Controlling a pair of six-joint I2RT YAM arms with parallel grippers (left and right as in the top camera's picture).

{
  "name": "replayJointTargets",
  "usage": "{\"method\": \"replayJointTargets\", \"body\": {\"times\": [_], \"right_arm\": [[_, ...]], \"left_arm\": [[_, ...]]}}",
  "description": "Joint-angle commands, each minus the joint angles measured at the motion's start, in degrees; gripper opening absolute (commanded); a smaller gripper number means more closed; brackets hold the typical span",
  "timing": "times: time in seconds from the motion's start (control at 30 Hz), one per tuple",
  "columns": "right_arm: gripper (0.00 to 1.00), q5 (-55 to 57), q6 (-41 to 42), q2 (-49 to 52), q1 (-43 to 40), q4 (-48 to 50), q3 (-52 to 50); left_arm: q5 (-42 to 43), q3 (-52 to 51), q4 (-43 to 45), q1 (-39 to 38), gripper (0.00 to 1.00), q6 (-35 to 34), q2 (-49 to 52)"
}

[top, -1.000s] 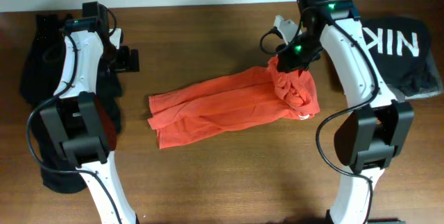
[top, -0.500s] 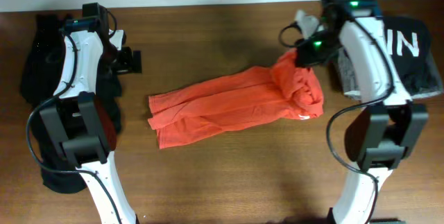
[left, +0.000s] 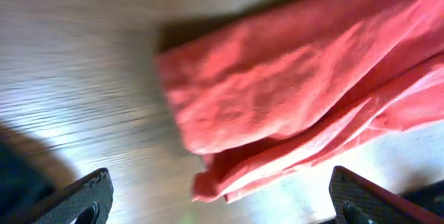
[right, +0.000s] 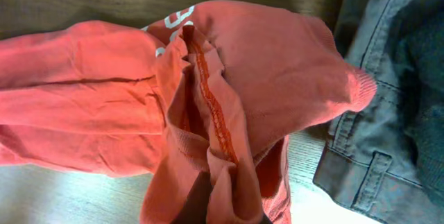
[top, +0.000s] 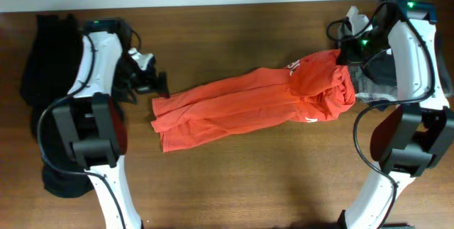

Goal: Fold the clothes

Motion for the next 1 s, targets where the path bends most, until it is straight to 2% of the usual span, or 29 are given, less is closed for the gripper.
{"method": "replayJointTargets", "body": {"times": [0.0, 0.17, 0.33, 0.4, 0.43, 0.47, 0.5, 0.53, 0.57, 0.77, 0.97], "right_arm": [[0.04, 0.2, -0.6, -0.8, -0.4, 0.1, 1.5], [0.04, 0.3, -0.8, -0.8, -0.4, 0.0, 1.5], [0.04, 0.2, -0.8, -0.8, -0.4, 0.0, 1.5], [0.04, 0.3, -0.8, -0.8, -0.4, 0.0, 1.5], [0.04, 0.3, -0.8, -0.8, -0.4, 0.0, 1.5], [0.04, 0.3, -0.8, -0.8, -0.4, 0.0, 1.5], [0.04, 0.3, -0.8, -0.8, -0.4, 0.1, 1.5], [0.04, 0.3, -0.8, -0.8, -0.4, 0.2, 1.5], [0.04, 0.3, -0.8, -0.8, -0.4, 0.2, 1.5], [0.04, 0.3, -0.8, -0.8, -0.4, -0.2, 1.5], [0.04, -0.1, -0.8, -0.8, -0.4, -0.5, 1.5]], "left_arm": [[1.3, -7.3, 2.6, -1.9, 0.99, 0.5, -1.4], [1.3, -15.5, 8.9, -1.7, 0.99, -2.9, -1.5], [1.4, -17.2, 10.8, -1.6, 0.99, -3.3, -1.5], [2.2, -17.2, 11.1, -2.3, 0.89, -3.3, -1.5], [3.0, -17.2, 11.3, -2.8, 0.71, -3.3, -1.5], [4.2, -17.2, 11.6, -3.4, 0.49, -3.3, -1.5], [7.1, -17.2, 12.4, -5.0, 0.15, -3.3, -1.5], [8.3, -17.2, 12.9, -5.8, 0.04, -3.3, -1.5], [8.9, -17.2, 13.6, -6.5, 0.01, -3.4, -1.5], [6.7, -16.9, 14.7, -5.4, 0.01, -3.4, -1.7], [6.6, -14.6, 14.7, 4.0, 0.01, -3.5, -5.7]]}}
